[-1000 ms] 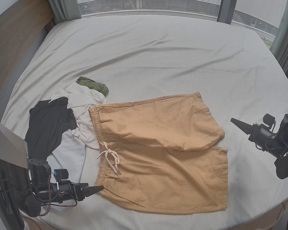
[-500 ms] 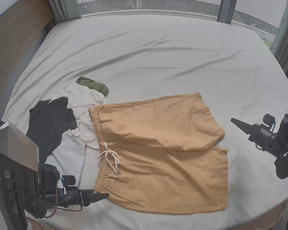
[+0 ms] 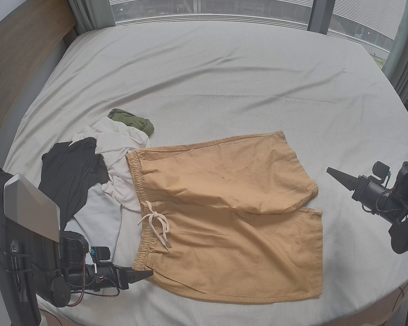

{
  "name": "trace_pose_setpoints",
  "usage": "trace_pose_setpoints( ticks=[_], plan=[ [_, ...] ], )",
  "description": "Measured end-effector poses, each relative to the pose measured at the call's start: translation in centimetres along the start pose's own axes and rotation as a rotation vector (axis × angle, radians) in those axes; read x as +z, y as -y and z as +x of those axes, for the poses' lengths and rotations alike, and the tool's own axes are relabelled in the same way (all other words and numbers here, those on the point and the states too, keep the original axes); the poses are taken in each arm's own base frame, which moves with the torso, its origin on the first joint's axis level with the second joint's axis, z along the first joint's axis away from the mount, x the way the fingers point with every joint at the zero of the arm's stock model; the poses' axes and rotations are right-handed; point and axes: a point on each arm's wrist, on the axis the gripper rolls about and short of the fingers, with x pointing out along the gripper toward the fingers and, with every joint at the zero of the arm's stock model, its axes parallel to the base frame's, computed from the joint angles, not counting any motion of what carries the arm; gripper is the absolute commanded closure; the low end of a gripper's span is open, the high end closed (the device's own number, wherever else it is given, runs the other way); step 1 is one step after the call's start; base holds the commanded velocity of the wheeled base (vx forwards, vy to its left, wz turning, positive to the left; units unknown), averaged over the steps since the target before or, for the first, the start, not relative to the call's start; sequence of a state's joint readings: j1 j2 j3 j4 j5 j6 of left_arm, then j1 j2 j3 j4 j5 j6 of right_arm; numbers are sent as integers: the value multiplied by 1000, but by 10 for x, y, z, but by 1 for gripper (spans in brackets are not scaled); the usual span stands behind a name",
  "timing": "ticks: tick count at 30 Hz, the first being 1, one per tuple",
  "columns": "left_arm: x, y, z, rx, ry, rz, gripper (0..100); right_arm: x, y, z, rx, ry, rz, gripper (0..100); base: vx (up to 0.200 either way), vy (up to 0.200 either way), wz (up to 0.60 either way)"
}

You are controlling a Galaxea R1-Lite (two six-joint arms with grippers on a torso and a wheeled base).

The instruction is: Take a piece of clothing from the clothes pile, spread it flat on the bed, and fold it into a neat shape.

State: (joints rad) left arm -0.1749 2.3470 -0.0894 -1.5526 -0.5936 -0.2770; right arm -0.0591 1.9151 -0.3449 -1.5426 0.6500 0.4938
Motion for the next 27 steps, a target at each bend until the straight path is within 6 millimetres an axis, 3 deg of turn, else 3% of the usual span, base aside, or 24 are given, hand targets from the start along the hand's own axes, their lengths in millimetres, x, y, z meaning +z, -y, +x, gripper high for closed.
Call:
trace_pose_setpoints(
  ticks=[23, 24, 27],
  plan=[
    [-3, -4, 6, -4, -16, 0, 100, -7, 2, -8, 1, -36, 23, 0, 0, 0, 0],
    [-3, -4, 6, -5, -16, 2, 0, -7, 2, -8, 1, -36, 22, 0, 0, 0, 0],
    [-2, -3, 6, -6, -15, 4, 0, -7, 3, -8, 1, -36, 23, 0, 0, 0, 0]
  ],
)
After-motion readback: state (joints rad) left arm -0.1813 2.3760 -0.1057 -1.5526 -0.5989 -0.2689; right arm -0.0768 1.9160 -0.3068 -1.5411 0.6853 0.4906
